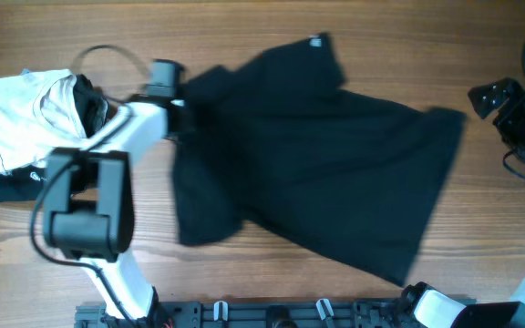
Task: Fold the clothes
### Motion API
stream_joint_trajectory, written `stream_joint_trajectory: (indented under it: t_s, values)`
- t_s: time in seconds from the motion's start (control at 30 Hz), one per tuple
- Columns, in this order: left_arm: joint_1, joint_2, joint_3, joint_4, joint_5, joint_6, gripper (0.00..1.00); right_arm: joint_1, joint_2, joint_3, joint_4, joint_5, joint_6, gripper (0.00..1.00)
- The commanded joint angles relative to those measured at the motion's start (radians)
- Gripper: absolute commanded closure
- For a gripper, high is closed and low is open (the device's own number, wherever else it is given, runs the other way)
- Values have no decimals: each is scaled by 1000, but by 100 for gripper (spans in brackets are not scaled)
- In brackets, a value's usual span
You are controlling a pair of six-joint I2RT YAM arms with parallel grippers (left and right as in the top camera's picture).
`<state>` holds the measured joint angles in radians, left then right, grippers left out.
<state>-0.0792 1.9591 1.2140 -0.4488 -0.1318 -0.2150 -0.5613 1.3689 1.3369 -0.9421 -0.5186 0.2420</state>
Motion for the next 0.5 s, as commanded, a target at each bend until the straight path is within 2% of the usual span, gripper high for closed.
stream_joint_trajectory:
  t_s: [0.0,0.07,0.1,0.13,0.17,0.2,0.27,0.37,0.47]
  values:
    - [126,-132,-15,-13,66,-59,94,8,50,-53,19,81,29,1]
    - [136,-188,-15,-22,116,-58,65,14,83,-91,34,81,23,1]
    - [132,-213,-15,-28,134,-58,55,14,109,-105,33,81,16,1]
    - [122,-242,-15,-39,156,-55,39,14,136,-113,36,61,-37,1]
    - [113,-261,-15,-46,170,-55,35,14,153,-115,44,28,-83,1]
    - [100,-278,-15,-51,183,-55,32,16,184,-115,55,-13,-101,11]
    - [64,-285,-15,-50,227,-51,34,46,238,-116,64,12,-64,25]
    - [12,-285,-15,-53,256,-38,42,134,344,-133,153,66,-12,28]
    - [-72,-285,-15,-107,270,26,39,215,492,-138,340,164,53,29]
